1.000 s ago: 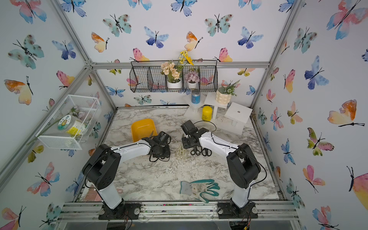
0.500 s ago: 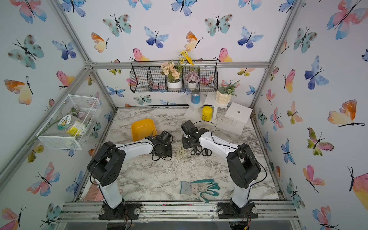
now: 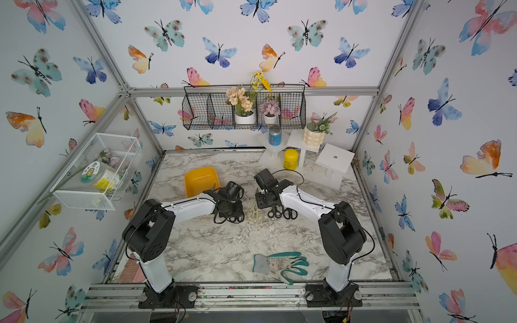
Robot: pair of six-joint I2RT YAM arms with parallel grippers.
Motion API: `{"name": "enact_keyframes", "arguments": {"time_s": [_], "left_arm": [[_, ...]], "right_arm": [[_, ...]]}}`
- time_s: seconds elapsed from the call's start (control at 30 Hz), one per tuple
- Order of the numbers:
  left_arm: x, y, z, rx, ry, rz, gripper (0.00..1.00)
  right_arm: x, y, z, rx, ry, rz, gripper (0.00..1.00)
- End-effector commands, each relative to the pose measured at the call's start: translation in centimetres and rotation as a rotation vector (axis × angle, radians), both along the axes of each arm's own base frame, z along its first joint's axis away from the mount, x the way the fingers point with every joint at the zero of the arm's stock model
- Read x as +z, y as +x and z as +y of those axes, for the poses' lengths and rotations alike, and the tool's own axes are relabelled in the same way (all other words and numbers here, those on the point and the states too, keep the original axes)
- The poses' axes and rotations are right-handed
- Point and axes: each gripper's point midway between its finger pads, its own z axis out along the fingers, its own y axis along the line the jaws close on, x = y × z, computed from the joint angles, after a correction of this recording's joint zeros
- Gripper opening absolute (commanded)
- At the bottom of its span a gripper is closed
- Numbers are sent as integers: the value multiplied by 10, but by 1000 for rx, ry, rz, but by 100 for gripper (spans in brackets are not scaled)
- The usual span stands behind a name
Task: Take the scissors out of the storage box
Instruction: Place the scissors at the center of the board, then pick up the scissors from the storage box.
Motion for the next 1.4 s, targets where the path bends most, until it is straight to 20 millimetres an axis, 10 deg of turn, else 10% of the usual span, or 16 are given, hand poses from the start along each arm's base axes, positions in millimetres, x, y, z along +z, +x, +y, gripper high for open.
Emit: {"name": "enact_keyframes", "arguments": {"time_s": [0.0,0.33,0.63,1.37], "left_arm": [[56,13,-9,-3,-90,-81,33],[100,60,70,16,110,-223,32],[45,65,171,5,189,-50,30],[-47,57,172,-38,249,129,33]], "right_arm": [[10,4,-3,4,-2,-39,40],[14,6,1,23,3,-42,40],[14,6,8,44,15,-19,41],[9,16,23,64,13,11,40]]}}
